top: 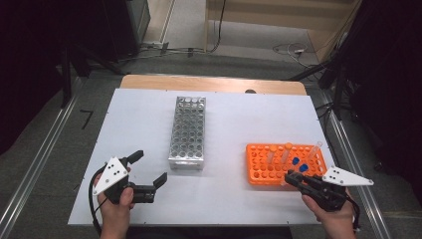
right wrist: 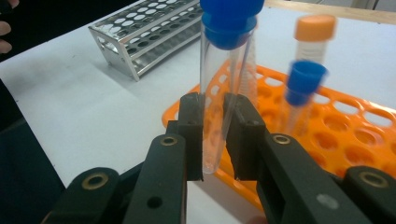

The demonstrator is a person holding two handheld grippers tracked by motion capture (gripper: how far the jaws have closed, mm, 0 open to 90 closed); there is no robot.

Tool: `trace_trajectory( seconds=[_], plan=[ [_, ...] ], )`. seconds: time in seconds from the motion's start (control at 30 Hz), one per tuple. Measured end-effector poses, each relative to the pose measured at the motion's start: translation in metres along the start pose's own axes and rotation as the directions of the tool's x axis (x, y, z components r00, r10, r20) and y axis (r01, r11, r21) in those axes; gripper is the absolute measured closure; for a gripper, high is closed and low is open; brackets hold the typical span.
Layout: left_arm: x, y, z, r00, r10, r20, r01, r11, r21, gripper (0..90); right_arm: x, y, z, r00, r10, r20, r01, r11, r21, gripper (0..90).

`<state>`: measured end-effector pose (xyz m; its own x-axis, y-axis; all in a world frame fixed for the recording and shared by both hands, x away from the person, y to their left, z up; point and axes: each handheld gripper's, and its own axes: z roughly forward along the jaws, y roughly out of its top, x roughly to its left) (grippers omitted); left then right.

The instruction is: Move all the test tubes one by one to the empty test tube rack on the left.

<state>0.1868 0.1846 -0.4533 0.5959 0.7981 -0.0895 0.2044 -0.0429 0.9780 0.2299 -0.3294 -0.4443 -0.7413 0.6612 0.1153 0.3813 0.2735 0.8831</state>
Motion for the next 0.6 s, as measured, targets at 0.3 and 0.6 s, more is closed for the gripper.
trace_trajectory(
  seconds=[0.3, 0.6],
  plan=[
    [-0.018, 0.014, 0.017, 0.9967, 0.006, 0.080, -0.007, 0.9998, 0.016, 0.0, 0.022, 0.018, 0.027, 0.9979, -0.044, -0.048, 0.045, 0.999, 0.025, 75.0],
    [-0.028, 0.027, 0.032, 0.9935, -0.003, 0.114, -0.001, 0.9994, 0.033, 2.1, 0.038, 0.038, 0.052, 0.9925, -0.076, -0.096, 0.078, 0.997, 0.019, 75.0]
  ],
)
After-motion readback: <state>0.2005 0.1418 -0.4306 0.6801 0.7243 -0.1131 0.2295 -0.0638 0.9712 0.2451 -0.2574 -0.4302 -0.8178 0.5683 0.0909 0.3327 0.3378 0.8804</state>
